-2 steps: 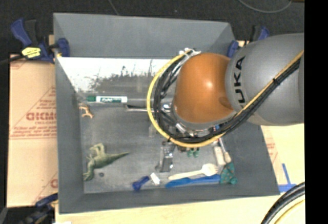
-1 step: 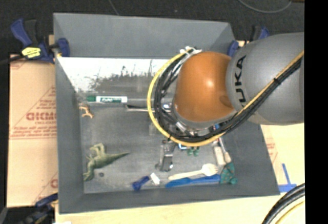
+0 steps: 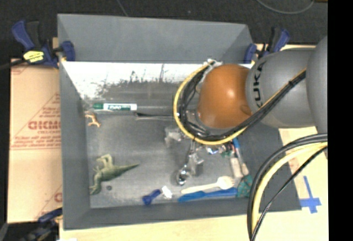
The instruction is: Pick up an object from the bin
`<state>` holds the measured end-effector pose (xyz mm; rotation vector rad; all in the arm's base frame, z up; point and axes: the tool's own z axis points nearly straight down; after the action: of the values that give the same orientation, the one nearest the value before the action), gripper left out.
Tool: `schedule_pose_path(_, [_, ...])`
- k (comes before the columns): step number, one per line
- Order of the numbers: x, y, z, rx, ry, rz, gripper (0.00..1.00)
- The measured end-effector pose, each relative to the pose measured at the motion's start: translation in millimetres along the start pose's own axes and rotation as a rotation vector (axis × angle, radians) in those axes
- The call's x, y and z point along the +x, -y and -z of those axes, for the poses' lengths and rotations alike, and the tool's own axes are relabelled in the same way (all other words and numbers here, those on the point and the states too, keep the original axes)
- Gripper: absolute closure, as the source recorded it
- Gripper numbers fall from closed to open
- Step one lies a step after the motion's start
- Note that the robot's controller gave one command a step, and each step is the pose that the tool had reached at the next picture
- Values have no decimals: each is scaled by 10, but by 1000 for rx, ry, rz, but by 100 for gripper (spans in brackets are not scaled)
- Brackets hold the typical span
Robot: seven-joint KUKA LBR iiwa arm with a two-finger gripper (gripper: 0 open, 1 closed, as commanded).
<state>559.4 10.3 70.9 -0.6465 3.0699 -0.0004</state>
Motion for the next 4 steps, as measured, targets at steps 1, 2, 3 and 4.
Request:
schedule_pose_path(1, [226, -125, -2, -2, 0, 307, 0])
schedule_pose_path(2, [30, -12, 1, 1, 7, 34, 0])
schedule_pose_path(3, [214, -118, 4, -2, 3, 301, 0])
schedule_pose_path(4, [51, -20, 13, 2, 13, 53, 100])
